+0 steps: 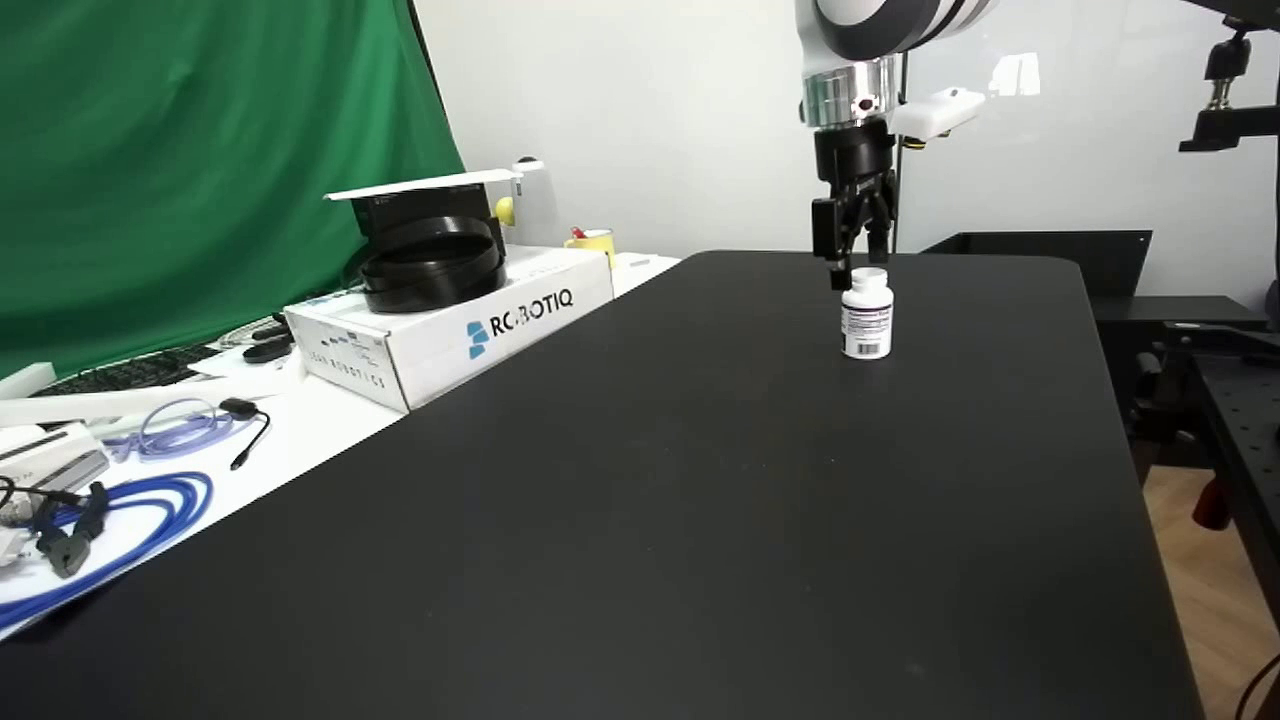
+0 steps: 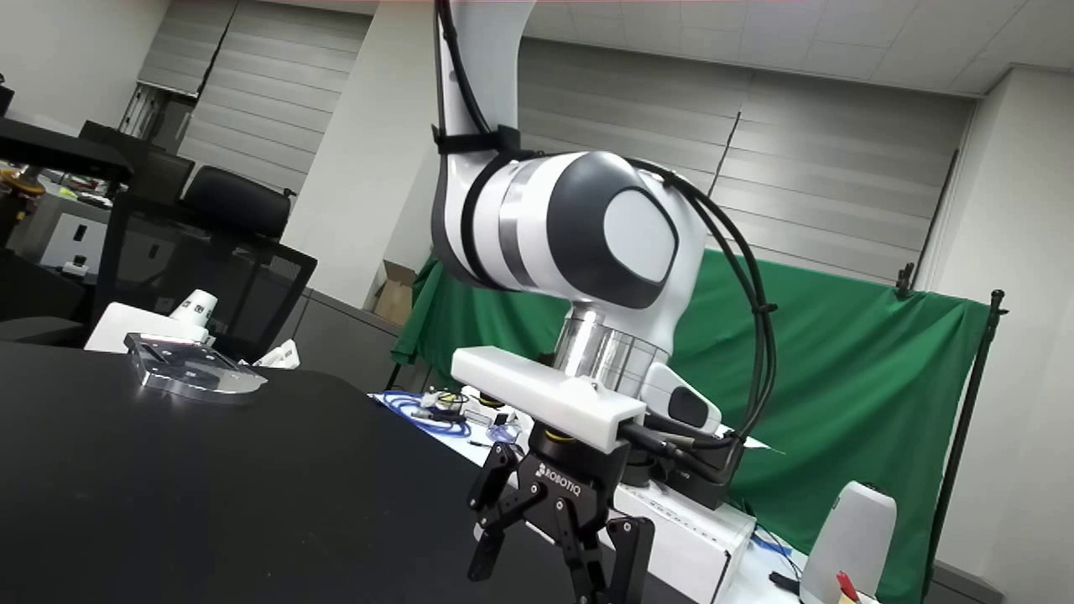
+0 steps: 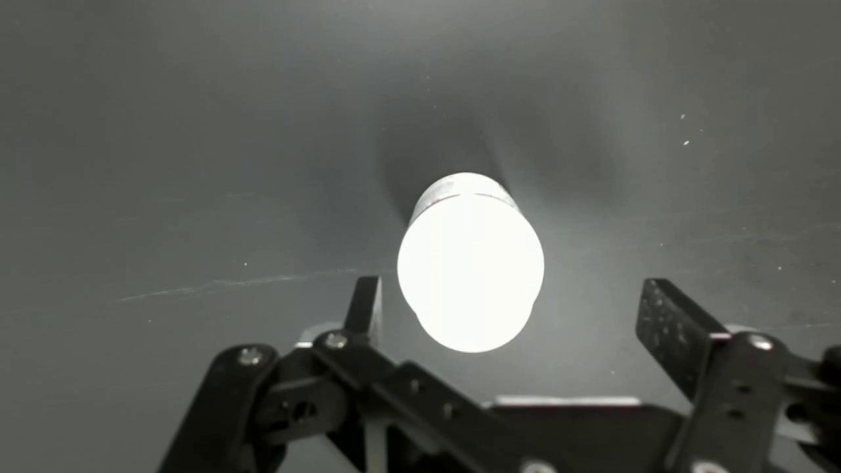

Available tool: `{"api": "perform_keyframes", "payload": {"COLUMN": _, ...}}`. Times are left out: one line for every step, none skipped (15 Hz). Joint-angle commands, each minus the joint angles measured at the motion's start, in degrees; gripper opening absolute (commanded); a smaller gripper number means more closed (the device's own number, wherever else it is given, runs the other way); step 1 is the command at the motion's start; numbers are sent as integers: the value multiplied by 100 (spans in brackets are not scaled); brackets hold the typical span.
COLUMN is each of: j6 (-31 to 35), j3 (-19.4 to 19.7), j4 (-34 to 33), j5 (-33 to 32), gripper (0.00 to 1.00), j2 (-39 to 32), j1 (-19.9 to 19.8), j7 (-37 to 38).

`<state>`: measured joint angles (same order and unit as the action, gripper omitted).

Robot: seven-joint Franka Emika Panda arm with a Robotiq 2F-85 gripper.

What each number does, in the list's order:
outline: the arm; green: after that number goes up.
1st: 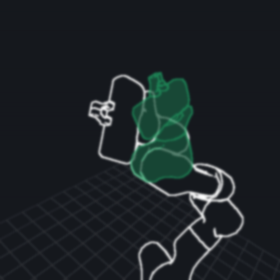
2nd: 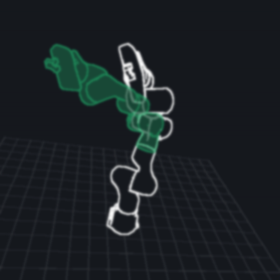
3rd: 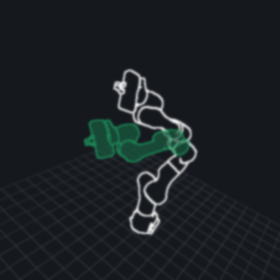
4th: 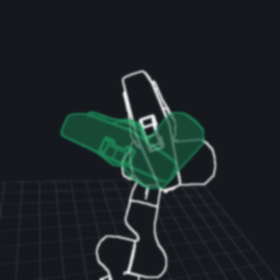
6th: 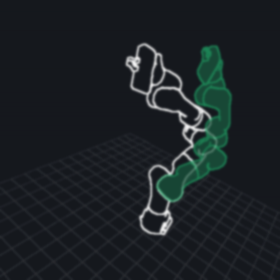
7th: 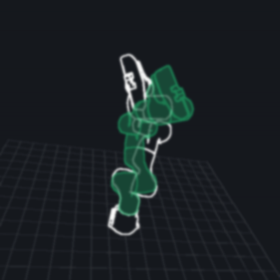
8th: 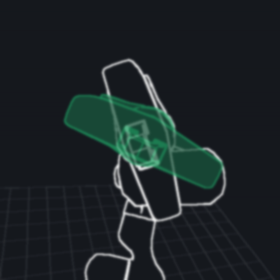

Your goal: Pick up the small bottle and put it on the left side of the table

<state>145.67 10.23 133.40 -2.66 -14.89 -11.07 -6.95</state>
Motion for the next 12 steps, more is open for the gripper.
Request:
{"api": "perform_keyframes", "payload": {"j6": 157, "j3": -16, "j4": 71, "j5": 29, "gripper": 74, "j2": -18, "j1": 4, "j7": 126}}
{"api": "perform_keyframes", "payload": {"j6": 192, "j3": -14, "j4": 77, "j5": 18, "gripper": 67, "j2": -22, "j1": 13, "j7": 138}}
{"api": "perform_keyframes", "payload": {"j6": 244, "j3": -14, "j4": 84, "j5": 7, "gripper": 60, "j2": -21, "j1": 20, "j7": 140}}
{"api": "perform_keyframes", "payload": {"j6": 272, "j3": -16, "j4": 83, "j5": 8, "gripper": 51, "j2": -24, "j1": 21, "j7": 132}}
{"api": "perform_keyframes", "payload": {"j6": 302, "j3": -16, "j4": 81, "j5": 6, "gripper": 45, "j2": -26, "j1": 22, "j7": 125}}
{"api": "perform_keyframes", "payload": {"j6": 342, "j3": -11, "j4": 79, "j5": -4, "gripper": 39, "j2": -26, "j1": 24, "j7": 125}}
{"api": "perform_keyframes", "payload": {"j6": 363, "j3": -1, "j4": 67, "j5": -25, "gripper": 31, "j2": -32, "j1": 29, "j7": 139}}
{"api": "perform_keyframes", "payload": {"j6": 374, "j3": 16, "j4": 50, "j5": -47, "gripper": 25, "j2": -42, "j1": 41, "j7": 184}}
{"api": "perform_keyframes", "payload": {"j6": 331, "j3": 36, "j4": 12, "j5": -67, "gripper": 19, "j2": -56, "j1": 63, "j7": 273}}
{"api": "perform_keyframes", "payload": {"j6": 292, "j3": 62, "j4": -22, "j5": -112, "gripper": 19, "j2": -64, "j1": 97, "j7": 382}}
{"api": "perform_keyframes", "payload": {"j6": 218, "j3": 66, "j4": -64, "j5": -133, "gripper": 19, "j2": -49, "j1": 136, "j7": 491}}
{"api": "perform_keyframes", "payload": {"j6": 151, "j3": 57, "j4": -107, "j5": -141, "gripper": 19, "j2": -27, "j1": 170, "j7": 592}}
